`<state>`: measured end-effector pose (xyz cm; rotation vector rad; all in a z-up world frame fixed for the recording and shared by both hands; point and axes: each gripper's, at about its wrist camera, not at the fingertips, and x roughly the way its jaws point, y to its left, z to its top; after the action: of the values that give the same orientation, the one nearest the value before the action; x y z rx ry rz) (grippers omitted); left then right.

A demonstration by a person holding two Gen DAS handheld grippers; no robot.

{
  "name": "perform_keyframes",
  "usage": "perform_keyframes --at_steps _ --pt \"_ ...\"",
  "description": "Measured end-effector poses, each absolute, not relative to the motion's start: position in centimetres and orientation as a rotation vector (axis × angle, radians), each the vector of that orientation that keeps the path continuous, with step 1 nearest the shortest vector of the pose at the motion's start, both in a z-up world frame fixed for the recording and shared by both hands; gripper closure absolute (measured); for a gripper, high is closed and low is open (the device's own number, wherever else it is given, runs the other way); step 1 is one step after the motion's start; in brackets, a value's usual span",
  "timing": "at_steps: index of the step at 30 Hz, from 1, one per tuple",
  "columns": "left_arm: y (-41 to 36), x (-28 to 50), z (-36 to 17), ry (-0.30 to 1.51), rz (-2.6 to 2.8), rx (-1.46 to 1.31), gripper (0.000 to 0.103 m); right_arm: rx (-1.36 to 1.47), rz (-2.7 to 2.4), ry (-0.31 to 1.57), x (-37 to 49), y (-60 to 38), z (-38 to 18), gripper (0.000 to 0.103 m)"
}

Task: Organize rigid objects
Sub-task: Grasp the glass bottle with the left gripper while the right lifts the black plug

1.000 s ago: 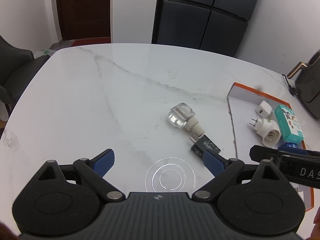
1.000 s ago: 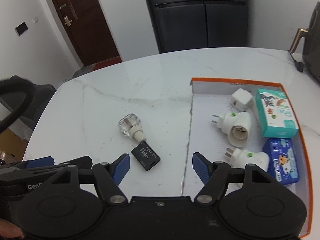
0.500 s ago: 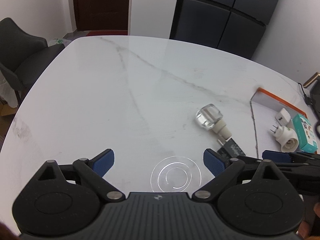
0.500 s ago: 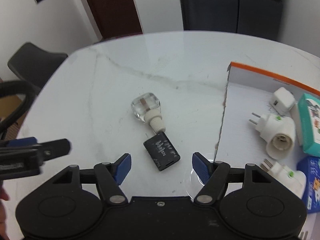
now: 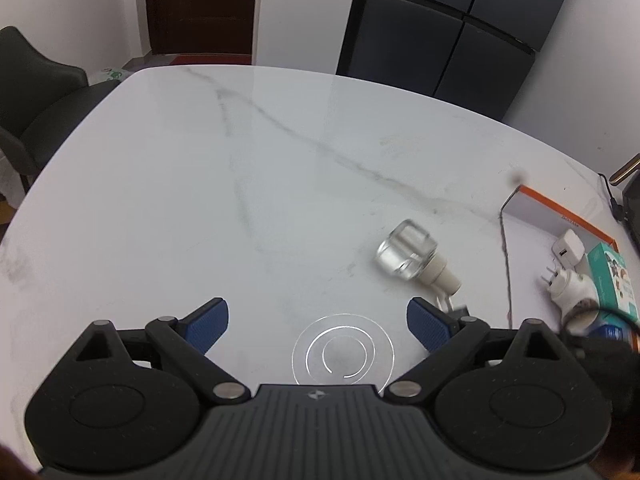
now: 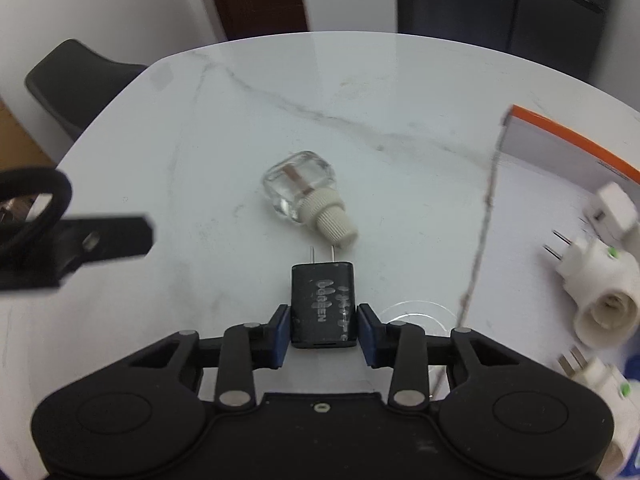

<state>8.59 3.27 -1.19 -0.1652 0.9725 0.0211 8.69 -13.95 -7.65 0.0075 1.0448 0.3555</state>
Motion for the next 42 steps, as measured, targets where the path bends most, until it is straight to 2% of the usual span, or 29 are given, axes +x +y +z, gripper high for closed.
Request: perform_keyframes --at_steps 8,14,18,21,25,26,35,42 --pt "-0.8 12.5 -2.8 0.953 -0.081 -0.121 0.004 0.067 0.34 1.052 6.6 -16.1 -7.0 0.059" --pt "-3.3 13.3 -4.9 0.91 -0.357 0.117 0.003 0.096 0.334 1.044 5.2 -17.4 -6.4 0.06" --pt "-3.4 14.1 -6.1 0.909 -0.436 0.182 0.003 0.129 0.315 1.04 4.8 -18.4 -6.5 0.06" --pt "-3.8 14.2 -6.8 0.905 -0.474 0.218 0.008 0.146 0.289 1.038 4.8 -19.0 -6.7 0.06" --pt "-3.7 14.3 -7.3 0.885 -0.476 0.236 0.023 0.171 0.262 1.032 4.5 -19.5 -6.6 0.06" --pt "-3.6 14.2 -7.2 0.882 -0.47 0.226 0.024 0.169 0.258 1.028 4.4 -19.5 -6.5 0.06" --pt "-3.2 13.6 -7.4 0.851 -0.423 0.176 0.024 0.179 0.216 1.002 3.3 -19.1 -5.8 0.06" --pt "-1.4 12.6 -6.1 0.903 -0.31 0.123 0.025 0.196 0.175 0.97 2.9 -18.9 -4.7 0.06"
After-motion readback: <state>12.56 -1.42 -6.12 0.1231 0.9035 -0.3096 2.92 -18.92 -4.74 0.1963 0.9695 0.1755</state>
